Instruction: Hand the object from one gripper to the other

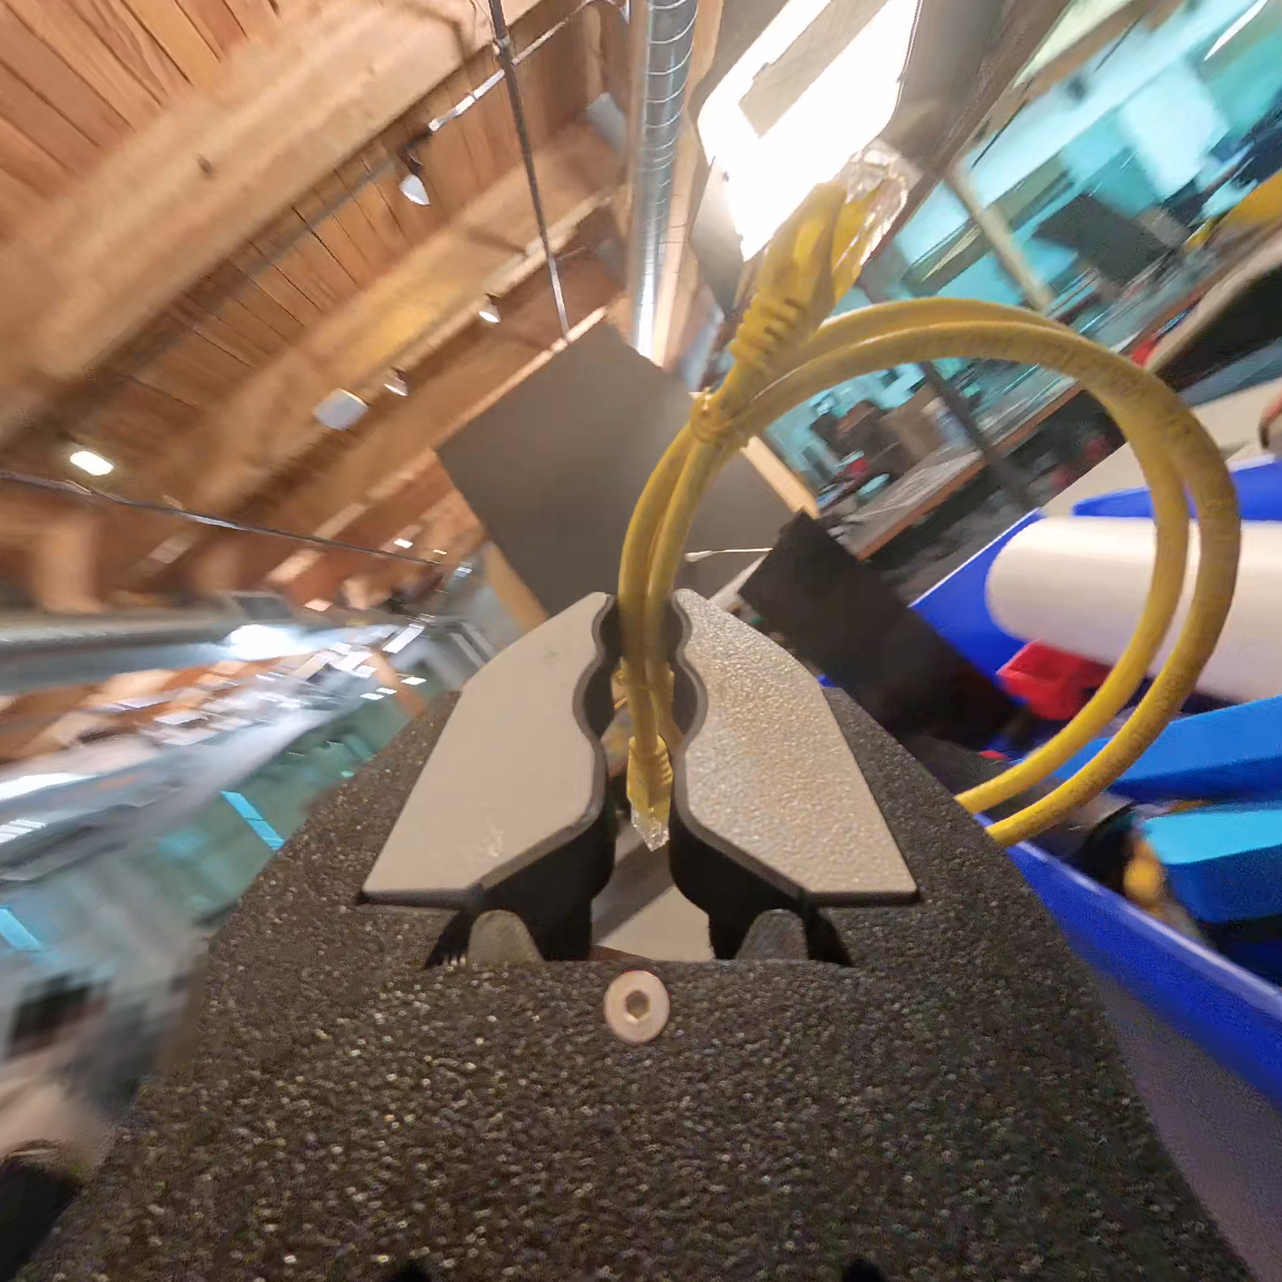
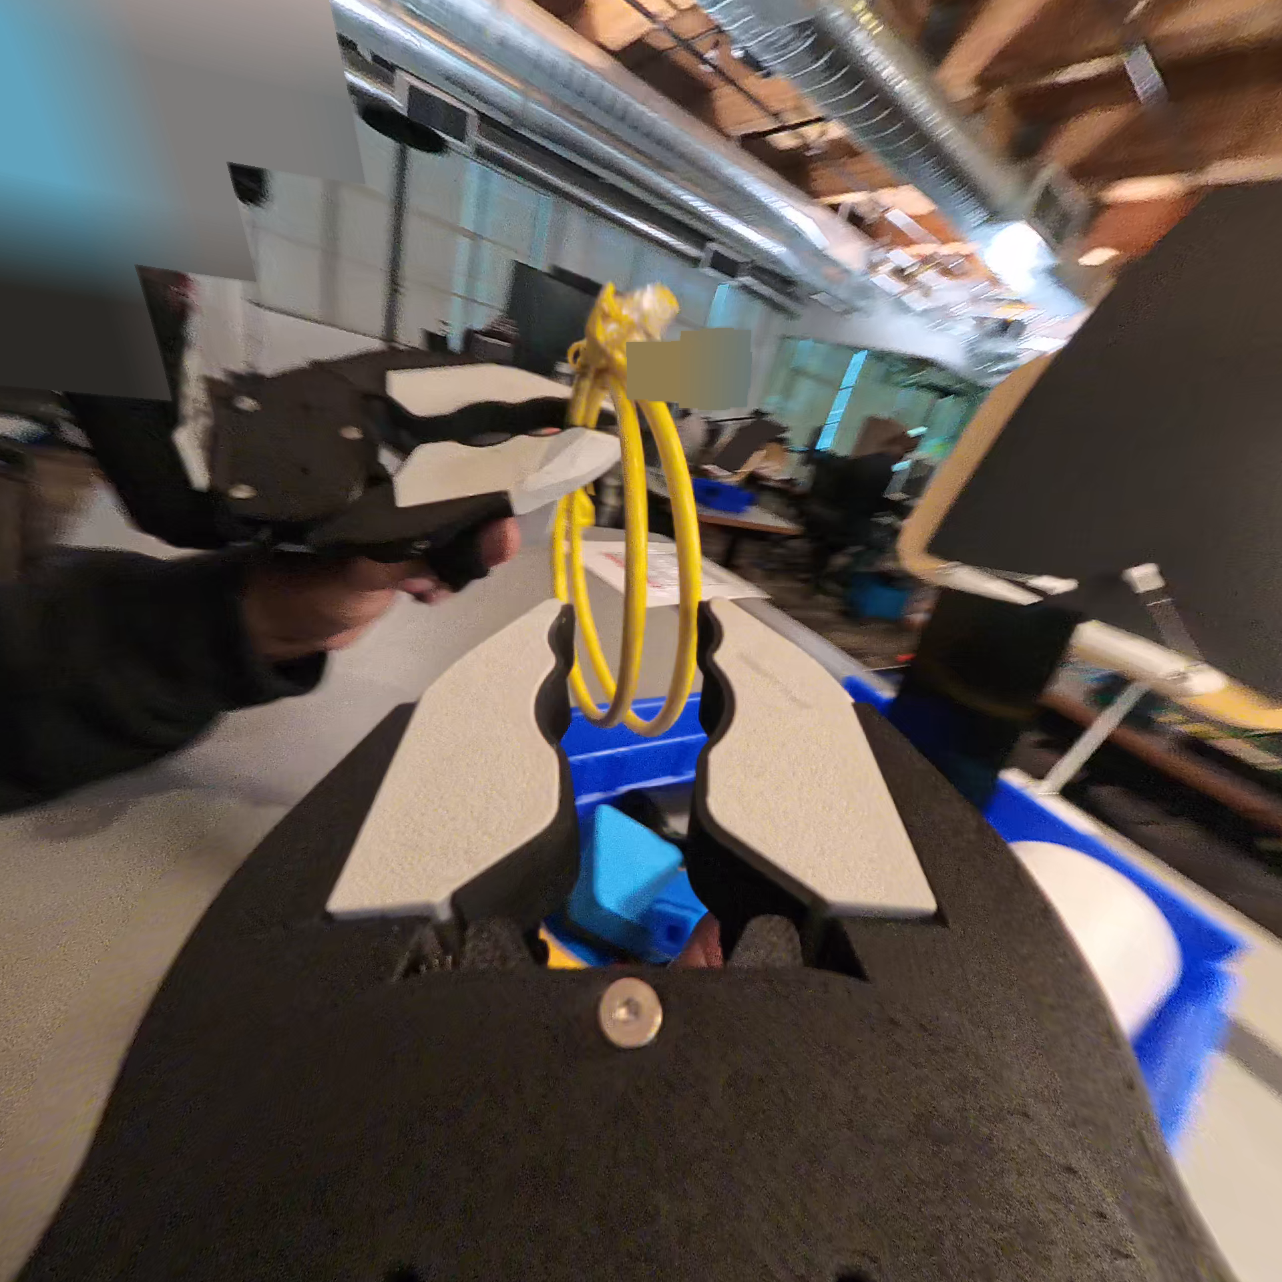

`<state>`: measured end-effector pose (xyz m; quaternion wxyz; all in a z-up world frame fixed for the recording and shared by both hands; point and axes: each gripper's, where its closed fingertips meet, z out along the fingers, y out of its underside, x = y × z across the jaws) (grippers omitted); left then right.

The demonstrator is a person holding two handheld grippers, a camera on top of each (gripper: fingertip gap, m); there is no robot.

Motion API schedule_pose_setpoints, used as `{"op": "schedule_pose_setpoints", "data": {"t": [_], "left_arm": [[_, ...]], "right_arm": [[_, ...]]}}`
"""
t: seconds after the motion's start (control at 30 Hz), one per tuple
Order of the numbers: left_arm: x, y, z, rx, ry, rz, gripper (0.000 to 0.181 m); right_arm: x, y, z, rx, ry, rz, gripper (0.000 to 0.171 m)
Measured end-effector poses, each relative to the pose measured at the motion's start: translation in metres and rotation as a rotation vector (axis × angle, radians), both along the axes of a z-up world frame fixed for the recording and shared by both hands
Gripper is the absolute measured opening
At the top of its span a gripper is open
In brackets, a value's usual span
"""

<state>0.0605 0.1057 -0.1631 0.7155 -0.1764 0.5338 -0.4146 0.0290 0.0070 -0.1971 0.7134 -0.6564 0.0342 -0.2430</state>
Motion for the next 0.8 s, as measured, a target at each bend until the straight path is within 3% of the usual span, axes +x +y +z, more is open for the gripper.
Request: {"op": "schedule_pose_setpoints", "data": {"t": [0.2,0.33,0.63,0.8], "left_arm": [[-0.014,-0.020,0.003,0.263,-0.174,0.151,0.013],[-0.020,-0.029,0.004,0.396,-0.245,0.197,0.013],[-0.033,-0.065,-0.008,0.640,-0.368,0.191,0.013],[-0.042,-0.084,-0.016,0.739,-0.430,0.148,0.013]], "right_arm": [[-0.019,-0.010,0.025,-0.022,-0.392,-0.221,0.036],[-0.045,-0.011,0.042,-0.018,-0.538,-0.231,0.036],[-0.034,-0.001,0.020,-0.204,-0.516,-0.266,0.038],[-0.026,0.002,0.006,-0.314,-0.491,-0.266,0.027]]}}
